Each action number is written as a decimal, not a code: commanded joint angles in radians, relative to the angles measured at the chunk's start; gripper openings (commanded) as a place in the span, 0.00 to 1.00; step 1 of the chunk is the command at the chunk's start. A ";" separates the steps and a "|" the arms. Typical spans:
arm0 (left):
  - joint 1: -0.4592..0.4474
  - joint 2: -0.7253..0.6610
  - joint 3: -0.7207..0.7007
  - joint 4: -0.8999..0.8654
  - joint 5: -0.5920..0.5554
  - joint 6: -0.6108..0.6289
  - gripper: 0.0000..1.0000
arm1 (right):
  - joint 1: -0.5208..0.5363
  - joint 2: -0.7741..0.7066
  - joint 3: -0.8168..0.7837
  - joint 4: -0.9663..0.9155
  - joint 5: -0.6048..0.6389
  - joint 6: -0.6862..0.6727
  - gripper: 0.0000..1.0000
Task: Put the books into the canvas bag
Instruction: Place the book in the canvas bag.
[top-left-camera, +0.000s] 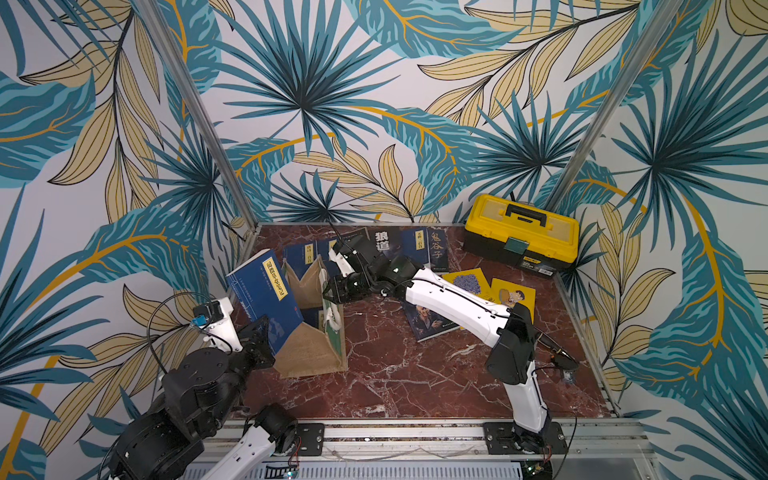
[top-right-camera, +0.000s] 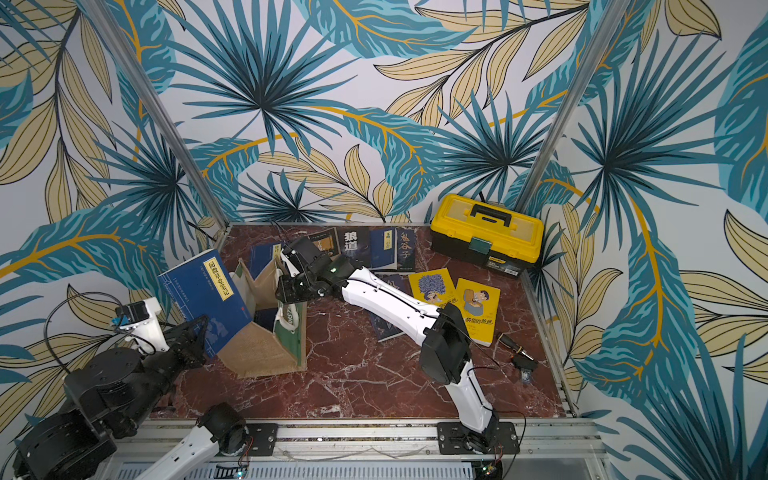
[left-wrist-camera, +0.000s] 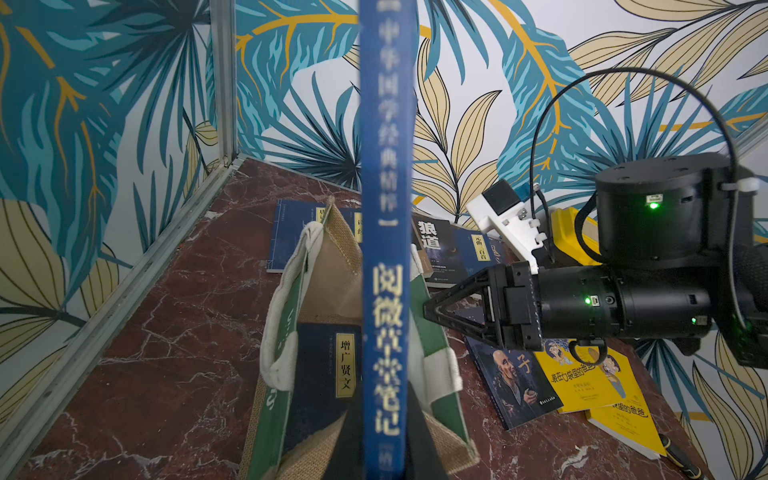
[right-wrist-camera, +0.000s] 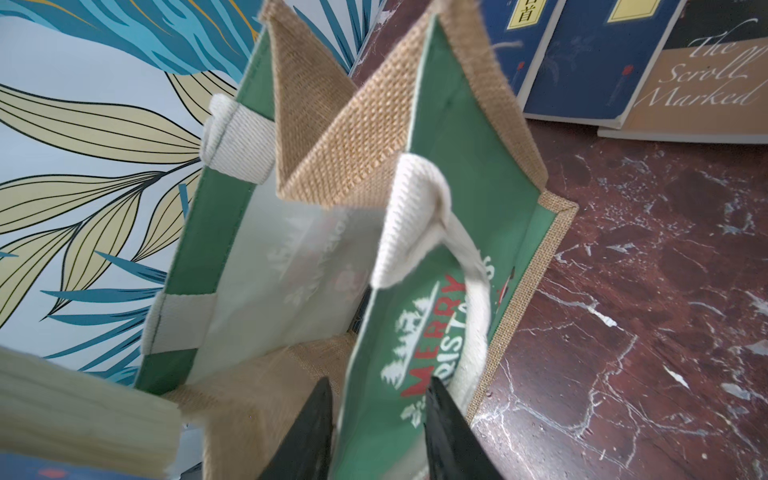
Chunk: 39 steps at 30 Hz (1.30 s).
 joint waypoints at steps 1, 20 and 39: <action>0.004 0.039 0.053 0.027 -0.021 0.039 0.00 | 0.012 0.019 0.007 -0.012 0.002 0.005 0.41; 0.006 0.313 0.089 0.079 0.096 0.166 0.00 | 0.030 -0.015 0.009 -0.063 0.059 0.005 0.05; 0.176 0.517 0.111 -0.122 0.279 0.093 0.00 | 0.021 -0.109 -0.113 0.011 0.158 0.014 0.00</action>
